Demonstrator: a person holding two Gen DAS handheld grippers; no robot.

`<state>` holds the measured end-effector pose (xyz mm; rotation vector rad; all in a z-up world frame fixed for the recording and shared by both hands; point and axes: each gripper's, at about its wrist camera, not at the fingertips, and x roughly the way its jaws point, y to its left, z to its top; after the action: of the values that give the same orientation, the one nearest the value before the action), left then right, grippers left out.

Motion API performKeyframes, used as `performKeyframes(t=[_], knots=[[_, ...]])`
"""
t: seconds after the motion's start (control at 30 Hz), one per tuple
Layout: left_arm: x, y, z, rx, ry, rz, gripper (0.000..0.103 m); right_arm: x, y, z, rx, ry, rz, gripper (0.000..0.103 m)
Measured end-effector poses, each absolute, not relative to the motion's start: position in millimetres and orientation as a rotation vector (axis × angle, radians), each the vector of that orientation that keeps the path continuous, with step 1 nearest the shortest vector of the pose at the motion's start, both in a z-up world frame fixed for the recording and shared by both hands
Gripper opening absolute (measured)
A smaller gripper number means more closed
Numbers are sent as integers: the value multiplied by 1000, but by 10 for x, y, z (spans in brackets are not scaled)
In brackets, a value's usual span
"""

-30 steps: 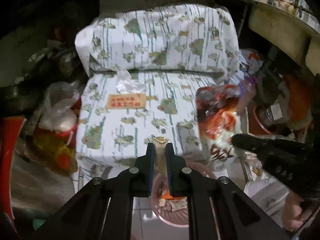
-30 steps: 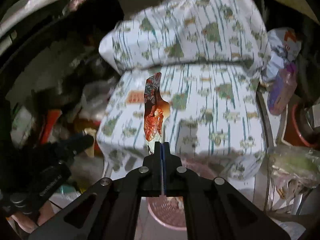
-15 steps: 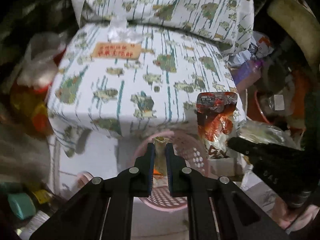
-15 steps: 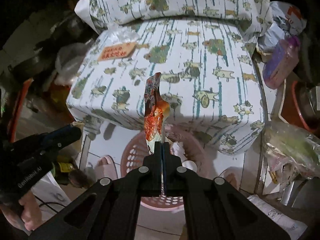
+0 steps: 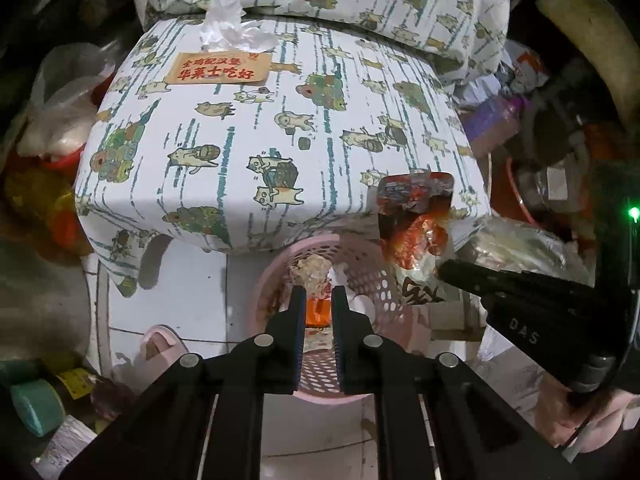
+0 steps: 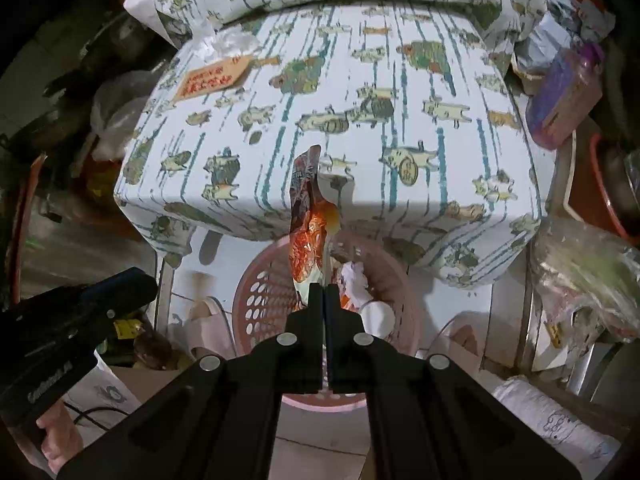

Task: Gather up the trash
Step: 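Lift the scrap and red wrapper and carry both tools over the pink basket, then open both tools to drop the scrap and red wrapper into the basket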

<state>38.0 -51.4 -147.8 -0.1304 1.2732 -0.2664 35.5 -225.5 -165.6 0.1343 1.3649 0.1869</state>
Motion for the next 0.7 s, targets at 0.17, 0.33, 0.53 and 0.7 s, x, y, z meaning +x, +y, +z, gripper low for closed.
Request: performKeyframes(t=[0.17,0.33,0.53,0.7], knots=[[420,-542,-1579,-151,1306,-277,12,362,-2228,-1686,130,1382,187,1],[476,-467,-1583,-201,1310,-252,13,371,-2264,-1658,169,1377,189,5],[470,-420,-1543,-214,1300,-236,46,366,-2336,-1608,180,1370,185,5],[453,-417,-1529,-176,1289,-220,46,355,-2390,-1540,176,1341,166,5]])
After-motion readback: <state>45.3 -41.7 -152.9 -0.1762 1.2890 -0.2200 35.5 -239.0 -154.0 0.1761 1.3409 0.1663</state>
